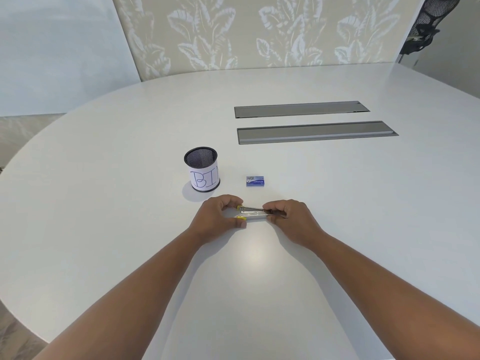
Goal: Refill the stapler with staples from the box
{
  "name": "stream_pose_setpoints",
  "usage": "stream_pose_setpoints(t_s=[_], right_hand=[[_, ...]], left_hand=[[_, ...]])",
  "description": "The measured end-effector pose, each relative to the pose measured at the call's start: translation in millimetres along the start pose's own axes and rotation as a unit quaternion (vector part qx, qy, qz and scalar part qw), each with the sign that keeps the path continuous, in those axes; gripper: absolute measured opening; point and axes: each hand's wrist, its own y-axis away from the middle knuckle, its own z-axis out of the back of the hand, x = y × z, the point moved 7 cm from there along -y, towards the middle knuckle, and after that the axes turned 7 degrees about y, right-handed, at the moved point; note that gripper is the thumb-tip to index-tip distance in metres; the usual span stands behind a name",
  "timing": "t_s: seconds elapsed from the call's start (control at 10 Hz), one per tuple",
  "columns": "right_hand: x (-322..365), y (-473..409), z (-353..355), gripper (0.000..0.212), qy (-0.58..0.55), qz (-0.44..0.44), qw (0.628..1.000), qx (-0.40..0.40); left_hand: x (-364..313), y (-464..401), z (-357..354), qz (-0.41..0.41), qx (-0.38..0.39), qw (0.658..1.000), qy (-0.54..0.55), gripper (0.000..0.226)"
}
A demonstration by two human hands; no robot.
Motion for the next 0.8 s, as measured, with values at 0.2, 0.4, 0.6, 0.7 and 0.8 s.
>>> stream_pose_setpoints(t_s=[0.2, 0.4, 0.6, 0.7, 0.8], right_hand=[[-3, -1, -2, 0.027, 0.002, 0.0, 1.0, 0.008], [-1, 2, -2, 0.033, 0.009, 0.002, 1.0, 0.021], [4, 7, -1, 0.043, -0.003, 0.006, 1.0, 0.001], [16, 10, -3, 0.046, 0.076, 0.04, 0.996, -0.021], [25, 6, 2, 0.053, 0.136, 0.089, 0.982, -0.092]], left_hand=[[1, 1, 0, -0.003, 0.006, 1.0, -0.01, 0.059], [1, 4, 0, -0.002, 0.005, 1.0, -0.023, 0.071], [-6, 9, -5, -0.023, -0.015, 0.998, -0.056, 0.063], [-25, 17, -9, -0.092, -0.065, 0.983, -0.144, 0.046], [-55, 16, -9, -0.21, -0.115, 0.95, -0.2, 0.048]])
